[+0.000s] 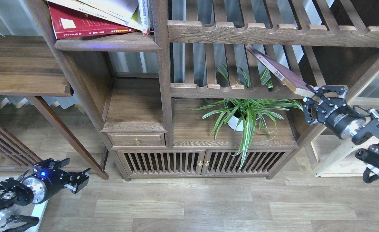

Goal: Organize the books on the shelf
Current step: 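Grasp the maroon book with the right gripper and pull it off the shelf, then lower the maroon book with the right gripper toward the floor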

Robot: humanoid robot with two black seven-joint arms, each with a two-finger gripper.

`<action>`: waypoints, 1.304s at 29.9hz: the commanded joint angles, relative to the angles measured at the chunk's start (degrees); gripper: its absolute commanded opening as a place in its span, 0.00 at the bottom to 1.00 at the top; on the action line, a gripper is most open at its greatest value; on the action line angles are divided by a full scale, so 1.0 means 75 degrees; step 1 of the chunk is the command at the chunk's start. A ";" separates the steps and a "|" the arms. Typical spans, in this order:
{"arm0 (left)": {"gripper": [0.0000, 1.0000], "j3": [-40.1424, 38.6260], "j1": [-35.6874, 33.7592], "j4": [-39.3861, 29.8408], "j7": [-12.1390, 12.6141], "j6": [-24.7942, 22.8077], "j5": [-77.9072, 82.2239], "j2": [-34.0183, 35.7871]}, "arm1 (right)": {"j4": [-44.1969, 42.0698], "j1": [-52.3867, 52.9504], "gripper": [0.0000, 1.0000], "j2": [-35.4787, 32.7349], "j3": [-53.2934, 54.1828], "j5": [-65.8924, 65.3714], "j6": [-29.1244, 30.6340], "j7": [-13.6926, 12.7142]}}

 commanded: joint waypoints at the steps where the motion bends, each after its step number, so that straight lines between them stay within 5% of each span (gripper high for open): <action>1: 0.81 0.0000 -0.0044 0.0013 -0.0011 -0.0001 0.0000 -0.0025 | 0.0107 -0.0193 0.00 -0.0296 0.0020 0.0000 0.0000 -0.0001; 21: 0.81 0.0000 -0.0255 0.0400 -0.0082 -0.0036 -0.0012 -0.0224 | 0.0552 -0.2256 0.00 -0.1164 0.2304 0.0035 0.0000 -0.0001; 39: 0.81 0.0000 -0.0419 0.0728 -0.0082 -0.0036 -0.0012 -0.0377 | 0.0552 -0.2959 0.00 -0.1773 0.2516 0.0480 0.0000 -0.0001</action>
